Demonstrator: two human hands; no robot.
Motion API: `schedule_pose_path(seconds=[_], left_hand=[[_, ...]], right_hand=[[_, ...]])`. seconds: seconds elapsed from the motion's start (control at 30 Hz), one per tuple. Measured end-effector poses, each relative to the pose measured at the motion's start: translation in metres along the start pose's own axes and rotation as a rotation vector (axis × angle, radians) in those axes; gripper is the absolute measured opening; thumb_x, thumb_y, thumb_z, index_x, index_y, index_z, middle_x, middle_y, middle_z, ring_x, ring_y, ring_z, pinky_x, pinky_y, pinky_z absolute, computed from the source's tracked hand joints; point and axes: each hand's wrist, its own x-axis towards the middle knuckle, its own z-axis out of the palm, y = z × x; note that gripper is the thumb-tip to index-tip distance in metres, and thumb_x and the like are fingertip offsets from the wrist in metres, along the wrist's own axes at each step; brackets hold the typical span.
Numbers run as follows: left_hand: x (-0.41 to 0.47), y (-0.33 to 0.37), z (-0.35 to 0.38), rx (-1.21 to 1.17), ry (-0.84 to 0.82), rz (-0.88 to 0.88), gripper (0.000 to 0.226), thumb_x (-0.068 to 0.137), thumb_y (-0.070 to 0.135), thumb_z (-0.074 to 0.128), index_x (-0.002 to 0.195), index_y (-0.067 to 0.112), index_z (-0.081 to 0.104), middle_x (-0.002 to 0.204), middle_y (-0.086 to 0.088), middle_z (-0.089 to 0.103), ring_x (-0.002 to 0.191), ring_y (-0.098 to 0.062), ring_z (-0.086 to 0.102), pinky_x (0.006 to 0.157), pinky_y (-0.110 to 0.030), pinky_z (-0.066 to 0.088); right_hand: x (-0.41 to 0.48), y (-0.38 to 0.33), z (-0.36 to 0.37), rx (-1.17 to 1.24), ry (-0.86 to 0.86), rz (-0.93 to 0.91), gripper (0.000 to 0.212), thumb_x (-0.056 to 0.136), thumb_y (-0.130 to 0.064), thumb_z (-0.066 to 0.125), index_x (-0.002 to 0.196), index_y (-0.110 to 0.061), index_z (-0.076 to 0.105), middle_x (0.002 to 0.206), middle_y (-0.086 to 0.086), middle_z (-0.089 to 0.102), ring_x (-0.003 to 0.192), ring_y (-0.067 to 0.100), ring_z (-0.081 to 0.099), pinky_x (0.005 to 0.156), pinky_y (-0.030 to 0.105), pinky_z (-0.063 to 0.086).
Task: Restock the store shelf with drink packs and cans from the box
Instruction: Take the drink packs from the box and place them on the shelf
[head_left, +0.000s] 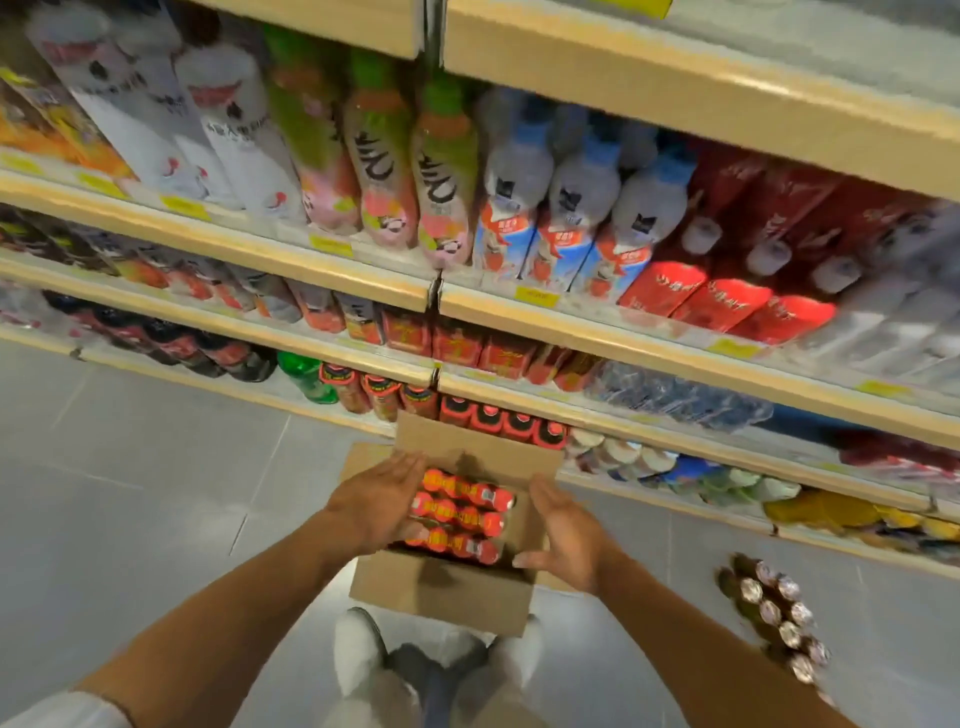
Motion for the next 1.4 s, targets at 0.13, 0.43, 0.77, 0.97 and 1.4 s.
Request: schedule_pose_path(seconds=[0.13, 0.43, 0.77, 0.97, 1.4], left_hand=[[0.014, -0.021, 0.064, -0.006, -0.062, -0.008, 0.101, 0.093, 0.062, 0.049, 0.158, 0.007, -0.004, 0.166, -0.011, -0.004, 0.153, -0.023, 0.001, 0.123, -0.028, 0.007], [0.051, -0.061, 0.192, -0.031, -0.213, -0.136, 0.095, 0.095, 0.058, 0.048, 0.158, 0.009, -0.005, 0.166, -0.008, -0.003, 0.153, -0.020, 0.002, 0.121, -0.029, 0.010], [0.103, -0.093, 0.268, -0.054, -0.233, -0.177, 0.094, 0.095, 0.054, 0.053, 0.158, 0.007, 0.002, 0.166, -0.009, 0.005, 0.153, -0.019, 0.009, 0.123, -0.031, 0.018], [0.144, -0.105, 0.298, -0.138, -0.268, -0.216, 0.087, 0.097, 0.047, 0.055, 0.158, 0.006, 0.007, 0.166, -0.008, 0.009, 0.153, -0.020, 0.011, 0.122, -0.034, 0.019], [0.214, -0.122, 0.370, -0.196, -0.325, -0.344, 0.083, 0.086, 0.046, 0.070, 0.146, 0.004, 0.033, 0.146, -0.013, 0.043, 0.135, -0.027, 0.042, 0.110, -0.042, 0.041]], right_hand=[[0.028, 0.021, 0.065, 0.010, -0.064, 0.042, 0.103, 0.091, -0.050, 0.065, 0.160, -0.013, -0.003, 0.168, 0.006, -0.003, 0.155, 0.022, 0.006, 0.124, 0.027, 0.010], [0.080, 0.072, 0.188, 0.053, -0.115, 0.181, 0.091, 0.095, -0.052, 0.058, 0.160, -0.013, 0.007, 0.167, 0.007, 0.011, 0.154, 0.023, 0.016, 0.122, 0.028, 0.013], [0.140, 0.105, 0.261, 0.110, -0.165, 0.321, 0.082, 0.095, -0.050, 0.060, 0.158, -0.014, 0.020, 0.163, 0.004, 0.029, 0.150, 0.022, 0.028, 0.118, 0.035, 0.029], [0.172, 0.117, 0.286, 0.259, -0.130, 0.343, 0.050, 0.095, -0.035, 0.064, 0.140, -0.023, 0.045, 0.138, -0.003, 0.055, 0.129, 0.020, 0.053, 0.103, 0.028, 0.041], [0.214, 0.166, 0.352, 0.272, -0.249, 0.405, 0.037, 0.094, -0.043, 0.065, 0.121, -0.026, 0.047, 0.114, -0.002, 0.064, 0.105, 0.018, 0.065, 0.090, 0.031, 0.053]])
